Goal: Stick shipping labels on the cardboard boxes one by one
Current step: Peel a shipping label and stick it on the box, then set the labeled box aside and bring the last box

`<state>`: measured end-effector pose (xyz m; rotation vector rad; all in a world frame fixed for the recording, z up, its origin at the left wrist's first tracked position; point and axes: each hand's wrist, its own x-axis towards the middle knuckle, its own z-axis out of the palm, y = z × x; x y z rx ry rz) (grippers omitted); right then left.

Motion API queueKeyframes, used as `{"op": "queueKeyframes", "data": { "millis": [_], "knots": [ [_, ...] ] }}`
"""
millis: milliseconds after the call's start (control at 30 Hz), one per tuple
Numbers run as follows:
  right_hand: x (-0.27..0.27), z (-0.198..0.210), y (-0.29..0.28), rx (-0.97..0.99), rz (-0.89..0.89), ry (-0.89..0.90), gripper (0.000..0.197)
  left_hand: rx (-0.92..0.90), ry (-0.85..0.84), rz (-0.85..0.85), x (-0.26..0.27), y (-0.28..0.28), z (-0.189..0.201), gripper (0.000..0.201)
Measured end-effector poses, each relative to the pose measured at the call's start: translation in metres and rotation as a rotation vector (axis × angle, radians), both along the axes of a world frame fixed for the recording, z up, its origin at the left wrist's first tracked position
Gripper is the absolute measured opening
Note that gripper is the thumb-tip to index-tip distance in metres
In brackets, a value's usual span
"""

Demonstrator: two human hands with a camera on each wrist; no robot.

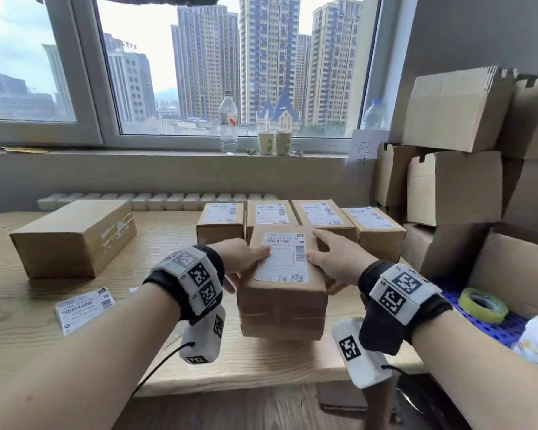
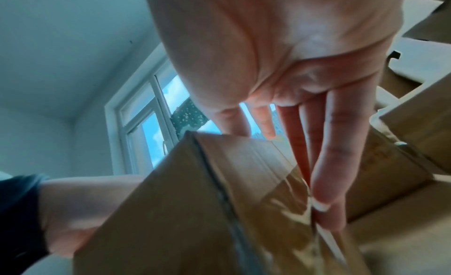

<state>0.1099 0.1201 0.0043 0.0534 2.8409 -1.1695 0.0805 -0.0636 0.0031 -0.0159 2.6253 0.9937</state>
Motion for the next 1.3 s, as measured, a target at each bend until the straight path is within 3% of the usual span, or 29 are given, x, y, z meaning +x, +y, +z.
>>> {"op": "queueKeyframes", "data": {
  "millis": [67,200,367,500,633,867,1200,1300],
  "knots": [
    [-0.001,0.016,-0.006,0.037,-0.007,0.103,0.057,0.022,0.070,0.006,0.000,-0.009,0.015,0.057],
    [-0.008,0.049,-0.026,-0.067,-0.006,0.263,0.057,0.087,0.280,0.061,-0.005,-0.034,0.045,0.057],
    [-0.032,0.078,-0.069,-0.178,0.045,0.330,0.065,0.208,0.556,0.178,-0.013,-0.074,0.069,0.052],
    [-0.061,0.088,-0.115,-0.250,0.103,0.341,0.071,0.423,0.631,0.301,-0.031,-0.112,0.075,0.050],
    [-0.091,0.087,-0.161,-0.238,0.143,0.346,0.076,0.477,0.714,0.418,-0.052,-0.149,0.074,0.046],
    [-0.144,0.056,-0.215,-0.075,0.203,0.302,0.077,0.413,0.664,0.466,-0.100,-0.198,0.032,0.051],
    [-0.191,0.021,-0.244,0.430,0.342,0.224,0.058,0.231,0.495,0.429,-0.150,-0.209,-0.015,0.062],
    [-0.196,0.011,-0.243,0.485,0.352,0.212,0.056,0.183,0.434,0.417,-0.154,-0.207,-0.026,0.063]
  ]
}}
